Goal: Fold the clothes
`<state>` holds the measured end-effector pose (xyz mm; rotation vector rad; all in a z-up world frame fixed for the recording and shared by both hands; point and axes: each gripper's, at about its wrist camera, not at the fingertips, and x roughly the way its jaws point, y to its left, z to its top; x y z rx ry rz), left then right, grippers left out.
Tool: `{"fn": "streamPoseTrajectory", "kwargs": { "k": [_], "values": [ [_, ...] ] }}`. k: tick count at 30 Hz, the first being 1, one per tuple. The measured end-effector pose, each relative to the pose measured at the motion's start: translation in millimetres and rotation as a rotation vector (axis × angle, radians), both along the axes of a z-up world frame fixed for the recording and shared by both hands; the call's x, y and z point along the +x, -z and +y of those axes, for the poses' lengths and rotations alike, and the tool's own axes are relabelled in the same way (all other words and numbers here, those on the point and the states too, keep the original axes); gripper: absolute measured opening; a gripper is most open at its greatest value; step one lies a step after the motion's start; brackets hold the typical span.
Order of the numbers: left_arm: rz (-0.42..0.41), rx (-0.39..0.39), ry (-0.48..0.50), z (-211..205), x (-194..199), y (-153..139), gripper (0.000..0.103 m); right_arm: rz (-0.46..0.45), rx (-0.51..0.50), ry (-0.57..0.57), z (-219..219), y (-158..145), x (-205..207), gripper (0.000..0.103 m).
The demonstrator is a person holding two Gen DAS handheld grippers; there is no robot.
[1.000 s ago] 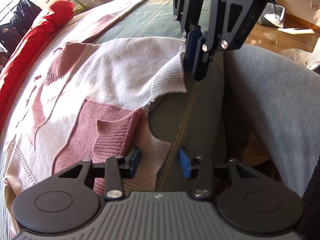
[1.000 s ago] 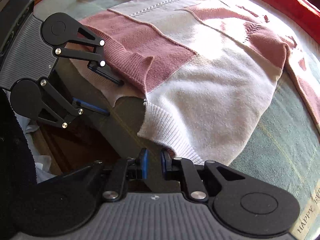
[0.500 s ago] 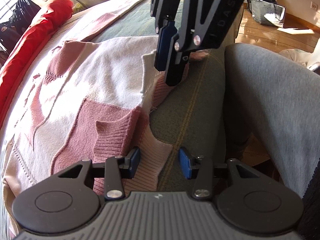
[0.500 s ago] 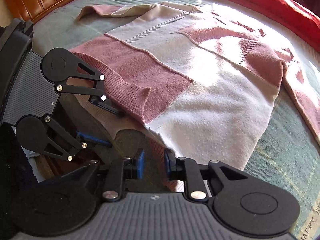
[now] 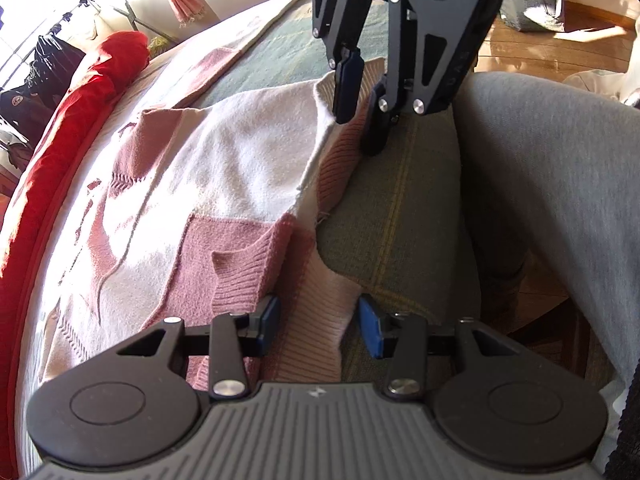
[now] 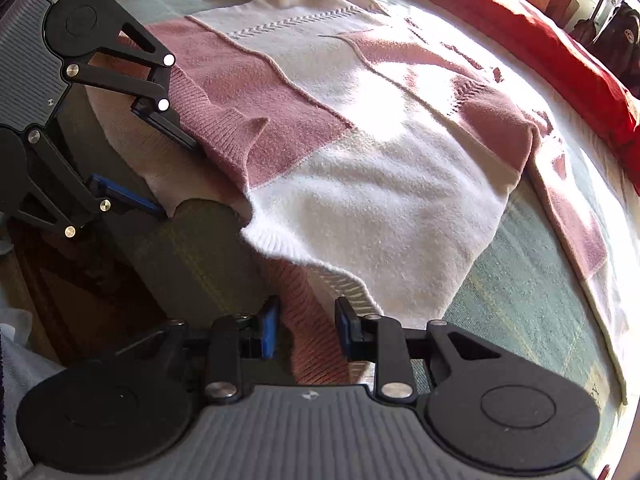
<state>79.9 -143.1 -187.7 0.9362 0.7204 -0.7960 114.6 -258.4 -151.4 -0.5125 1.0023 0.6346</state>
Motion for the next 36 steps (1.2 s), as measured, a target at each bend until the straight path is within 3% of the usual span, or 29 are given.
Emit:
{"fn": "streamPoseTrajectory", "kwargs": {
  "k": [3,5,11,13,15,18,21,23,26,31,34,36],
  "values": [
    [0.007,-0.010,-0.038,5.7,5.3,-2.6,0.045,0.038,0.107,0.064,-6.9,-8.4,11.4,0.032],
    [0.009,-0.011,-0.039,6.8,6.2,-2.8,0.045,0.069,0.117,0.045,-5.3,-5.1,12.1,0.032],
    [-0.033,0.015,0.017,-1.1,0.3,4.9,0.037,0.005,-0.037,-0.118,22.2,13.2,-12.5,0.032],
    [-0.046,0.031,0.055,-4.4,-2.8,8.0,0.024,-0.067,-0.104,-0.182,31.8,17.1,-23.6,0.031],
    [-0.029,0.026,0.057,-6.5,-1.6,8.0,0.008,-0.117,-0.168,-0.221,38.5,19.6,-29.5,0.012],
    [0.041,-0.031,0.008,-5.3,8.2,-0.3,0.004,-0.105,-0.165,-0.220,38.2,11.5,-25.7,0.007],
    [0.152,-0.134,-0.044,1.7,20.1,-17.0,0.004,-0.040,-0.105,-0.202,31.8,-3.2,-19.2,0.007],
    [0.176,-0.150,-0.033,4.3,20.5,-22.6,0.004,0.011,-0.074,-0.200,28.9,-9.4,-17.5,0.007],
    [0.213,-0.139,-0.011,5.8,14.4,-20.6,0.003,0.078,-0.065,-0.202,29.6,-6.3,-19.8,0.007],
    [0.190,-0.059,0.047,1.4,-3.1,-10.0,0.007,0.184,-0.093,-0.209,33.8,14.0,-30.0,0.013],
    [0.267,-0.103,0.096,9.4,-9.1,-26.7,0.011,0.205,-0.074,-0.202,26.4,6.9,-38.2,0.015],
    [0.267,-0.121,0.118,16.6,-13.9,-36.6,0.017,0.199,-0.048,-0.169,17.7,-2.6,-39.4,0.015]
  ]
}}
